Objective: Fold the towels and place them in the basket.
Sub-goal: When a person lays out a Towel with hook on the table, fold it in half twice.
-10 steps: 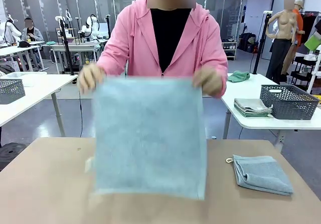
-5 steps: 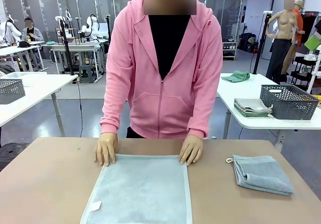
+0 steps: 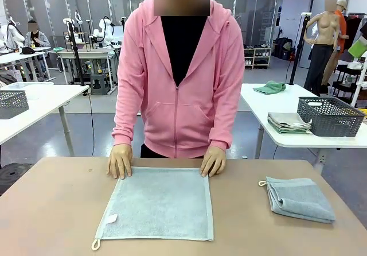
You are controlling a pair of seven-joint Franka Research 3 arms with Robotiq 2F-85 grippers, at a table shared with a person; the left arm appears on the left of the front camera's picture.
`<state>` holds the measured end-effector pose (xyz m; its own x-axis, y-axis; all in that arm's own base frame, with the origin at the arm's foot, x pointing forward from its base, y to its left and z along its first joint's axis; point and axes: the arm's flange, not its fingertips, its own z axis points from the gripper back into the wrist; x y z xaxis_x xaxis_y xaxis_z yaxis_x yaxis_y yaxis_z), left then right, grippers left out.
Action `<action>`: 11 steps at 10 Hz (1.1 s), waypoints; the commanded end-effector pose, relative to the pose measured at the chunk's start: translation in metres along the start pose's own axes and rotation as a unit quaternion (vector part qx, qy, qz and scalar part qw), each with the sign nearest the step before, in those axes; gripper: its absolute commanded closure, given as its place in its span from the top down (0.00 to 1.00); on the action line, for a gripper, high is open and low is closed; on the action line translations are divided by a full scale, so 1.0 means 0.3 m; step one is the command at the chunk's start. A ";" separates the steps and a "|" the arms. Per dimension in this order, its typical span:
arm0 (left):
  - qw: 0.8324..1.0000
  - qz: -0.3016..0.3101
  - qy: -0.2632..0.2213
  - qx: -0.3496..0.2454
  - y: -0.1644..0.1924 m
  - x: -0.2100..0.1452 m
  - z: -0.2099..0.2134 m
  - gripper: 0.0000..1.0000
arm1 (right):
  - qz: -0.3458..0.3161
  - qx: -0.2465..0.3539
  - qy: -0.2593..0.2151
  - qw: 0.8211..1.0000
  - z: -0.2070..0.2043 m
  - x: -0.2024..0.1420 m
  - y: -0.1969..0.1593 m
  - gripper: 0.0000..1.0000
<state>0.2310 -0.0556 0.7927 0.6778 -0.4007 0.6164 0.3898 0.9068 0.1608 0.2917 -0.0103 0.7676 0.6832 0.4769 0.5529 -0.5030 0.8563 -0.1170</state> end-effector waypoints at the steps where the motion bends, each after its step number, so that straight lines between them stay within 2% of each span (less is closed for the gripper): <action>1: 1.000 -0.001 -0.001 -0.001 0.000 0.005 0.004 1.00 | 0.000 -0.002 0.001 1.000 -0.002 -0.001 0.000 0.97; 11: 1.000 -0.001 -0.001 -0.001 0.000 0.005 0.004 1.00 | 0.000 -0.002 0.001 1.000 -0.002 -0.001 0.000 0.97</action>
<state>0.2310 -0.0556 0.7927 0.6778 -0.4007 0.6165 0.3898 0.9068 0.1608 0.2917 -0.0104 0.7675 0.6832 0.4769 0.5530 -0.5031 0.8563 -0.1169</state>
